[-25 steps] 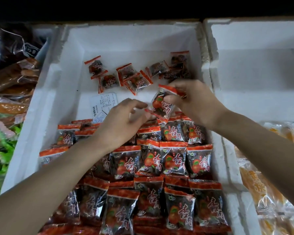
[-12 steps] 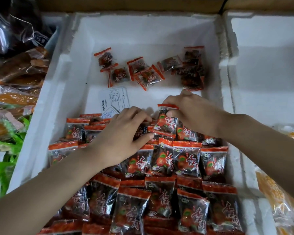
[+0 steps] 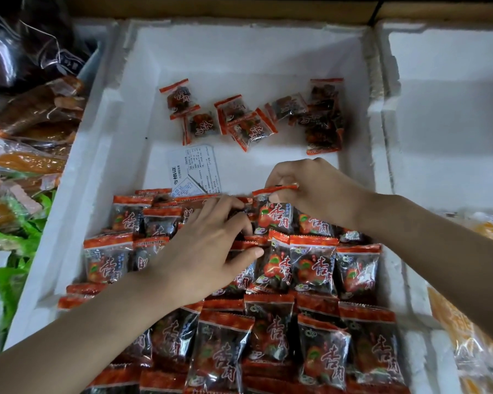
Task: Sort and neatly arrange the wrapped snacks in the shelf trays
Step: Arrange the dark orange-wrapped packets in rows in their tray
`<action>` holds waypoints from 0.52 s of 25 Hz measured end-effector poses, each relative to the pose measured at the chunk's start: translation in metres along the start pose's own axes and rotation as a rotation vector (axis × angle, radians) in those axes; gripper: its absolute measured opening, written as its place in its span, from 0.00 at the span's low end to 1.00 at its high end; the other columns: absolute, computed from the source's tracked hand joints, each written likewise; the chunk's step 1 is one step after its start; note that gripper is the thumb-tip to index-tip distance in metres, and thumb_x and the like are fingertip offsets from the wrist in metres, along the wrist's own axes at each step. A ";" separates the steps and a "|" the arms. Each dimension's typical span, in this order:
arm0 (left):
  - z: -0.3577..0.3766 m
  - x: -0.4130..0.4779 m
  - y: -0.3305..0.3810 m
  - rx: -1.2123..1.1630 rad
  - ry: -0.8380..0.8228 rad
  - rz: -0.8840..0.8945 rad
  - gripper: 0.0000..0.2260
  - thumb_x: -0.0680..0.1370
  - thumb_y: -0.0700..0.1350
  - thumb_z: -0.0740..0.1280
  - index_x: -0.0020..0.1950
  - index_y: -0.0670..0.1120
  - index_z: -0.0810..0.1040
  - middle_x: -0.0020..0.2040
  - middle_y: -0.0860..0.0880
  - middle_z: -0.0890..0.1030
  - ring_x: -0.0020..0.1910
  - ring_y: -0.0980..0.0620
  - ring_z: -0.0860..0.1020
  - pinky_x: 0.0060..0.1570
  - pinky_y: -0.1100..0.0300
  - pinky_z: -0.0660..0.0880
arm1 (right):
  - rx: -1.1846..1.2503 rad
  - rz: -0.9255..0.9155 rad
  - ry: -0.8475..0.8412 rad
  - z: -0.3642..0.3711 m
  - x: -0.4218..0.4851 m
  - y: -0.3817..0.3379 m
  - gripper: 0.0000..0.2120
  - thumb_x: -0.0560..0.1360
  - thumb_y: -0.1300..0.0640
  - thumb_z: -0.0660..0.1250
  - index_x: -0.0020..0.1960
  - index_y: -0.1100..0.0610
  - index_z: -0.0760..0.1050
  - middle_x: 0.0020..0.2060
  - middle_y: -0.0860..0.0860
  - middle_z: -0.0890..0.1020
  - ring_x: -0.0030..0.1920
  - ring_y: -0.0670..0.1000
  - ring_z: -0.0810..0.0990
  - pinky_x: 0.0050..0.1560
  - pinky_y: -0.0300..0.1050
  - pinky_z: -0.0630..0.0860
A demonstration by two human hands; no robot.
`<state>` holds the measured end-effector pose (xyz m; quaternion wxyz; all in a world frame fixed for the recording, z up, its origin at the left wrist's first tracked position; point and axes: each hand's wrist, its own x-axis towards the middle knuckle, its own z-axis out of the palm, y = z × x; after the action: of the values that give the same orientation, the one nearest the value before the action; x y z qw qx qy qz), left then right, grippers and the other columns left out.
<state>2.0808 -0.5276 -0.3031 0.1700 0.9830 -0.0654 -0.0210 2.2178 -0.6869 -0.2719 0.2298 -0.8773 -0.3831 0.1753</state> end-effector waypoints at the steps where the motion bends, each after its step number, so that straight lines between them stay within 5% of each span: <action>1: 0.001 -0.001 0.000 0.003 0.009 0.008 0.24 0.73 0.66 0.48 0.52 0.52 0.74 0.61 0.52 0.68 0.63 0.54 0.65 0.62 0.58 0.64 | -0.005 -0.019 -0.018 0.003 0.000 0.000 0.06 0.77 0.55 0.65 0.53 0.51 0.76 0.50 0.51 0.82 0.55 0.49 0.78 0.53 0.41 0.72; 4: -0.001 0.002 0.000 0.034 0.057 0.041 0.22 0.76 0.64 0.50 0.53 0.51 0.75 0.56 0.52 0.72 0.57 0.53 0.70 0.58 0.56 0.67 | -0.163 -0.101 -0.073 0.008 -0.002 -0.001 0.09 0.79 0.52 0.61 0.58 0.51 0.74 0.50 0.48 0.78 0.54 0.48 0.74 0.55 0.43 0.68; 9: -0.013 0.038 -0.018 -0.078 0.142 -0.043 0.18 0.78 0.56 0.56 0.60 0.47 0.72 0.56 0.51 0.72 0.53 0.54 0.71 0.61 0.57 0.69 | -0.108 -0.058 0.186 0.001 0.014 0.007 0.17 0.79 0.54 0.61 0.67 0.56 0.68 0.62 0.52 0.72 0.63 0.51 0.70 0.60 0.37 0.63; 13: -0.013 0.082 -0.065 -0.073 0.303 -0.177 0.16 0.79 0.44 0.63 0.66 0.43 0.71 0.67 0.43 0.71 0.62 0.44 0.72 0.65 0.51 0.66 | -0.205 0.032 0.144 0.002 0.060 0.011 0.29 0.79 0.56 0.60 0.76 0.55 0.52 0.76 0.52 0.53 0.75 0.53 0.53 0.72 0.44 0.54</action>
<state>2.1703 -0.4738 -0.3147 0.2108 0.9701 0.0488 0.1099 2.2624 -0.6481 -0.2873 0.1631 -0.9125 -0.3676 0.0754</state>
